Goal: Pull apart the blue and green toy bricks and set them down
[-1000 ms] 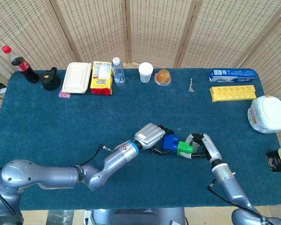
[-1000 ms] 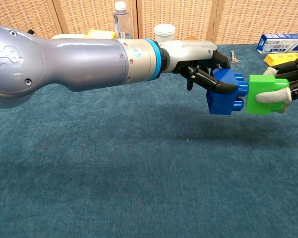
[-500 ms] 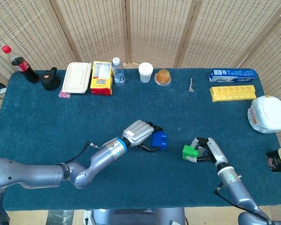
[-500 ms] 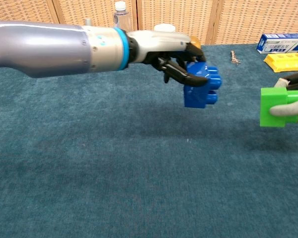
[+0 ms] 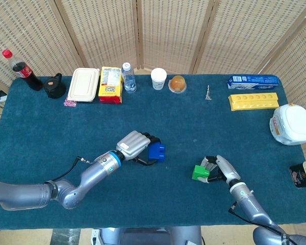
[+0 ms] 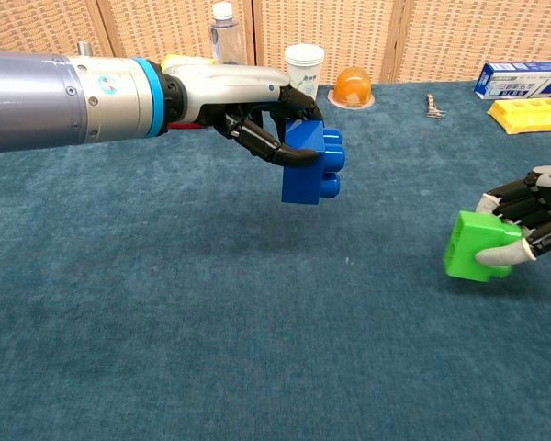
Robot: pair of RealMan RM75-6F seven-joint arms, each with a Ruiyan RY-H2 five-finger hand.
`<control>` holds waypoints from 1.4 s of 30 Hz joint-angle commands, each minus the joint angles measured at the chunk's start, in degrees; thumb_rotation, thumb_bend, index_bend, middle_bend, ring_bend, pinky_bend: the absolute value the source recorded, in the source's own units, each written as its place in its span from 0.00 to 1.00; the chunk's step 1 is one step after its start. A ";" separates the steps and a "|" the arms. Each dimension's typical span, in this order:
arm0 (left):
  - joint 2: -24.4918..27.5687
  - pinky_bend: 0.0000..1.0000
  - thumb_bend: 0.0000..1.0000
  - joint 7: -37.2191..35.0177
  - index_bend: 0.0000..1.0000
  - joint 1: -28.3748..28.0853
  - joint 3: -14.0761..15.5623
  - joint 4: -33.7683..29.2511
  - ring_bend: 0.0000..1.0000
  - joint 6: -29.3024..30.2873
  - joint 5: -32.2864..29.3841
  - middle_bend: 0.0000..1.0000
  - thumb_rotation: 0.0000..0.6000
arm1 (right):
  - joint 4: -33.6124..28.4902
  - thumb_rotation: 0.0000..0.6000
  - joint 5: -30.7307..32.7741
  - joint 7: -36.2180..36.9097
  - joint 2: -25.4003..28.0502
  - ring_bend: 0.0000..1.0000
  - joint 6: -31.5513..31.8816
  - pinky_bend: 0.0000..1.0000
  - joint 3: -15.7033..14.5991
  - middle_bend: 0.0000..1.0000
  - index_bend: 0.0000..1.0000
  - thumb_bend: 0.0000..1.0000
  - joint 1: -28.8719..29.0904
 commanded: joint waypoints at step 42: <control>-5.72 0.04 0.28 13.34 0.27 -2.56 3.27 3.11 0.00 1.49 -8.49 0.15 0.11 | -8.41 1.00 -9.19 4.79 10.32 0.37 11.42 0.30 0.58 0.37 0.36 0.25 -5.42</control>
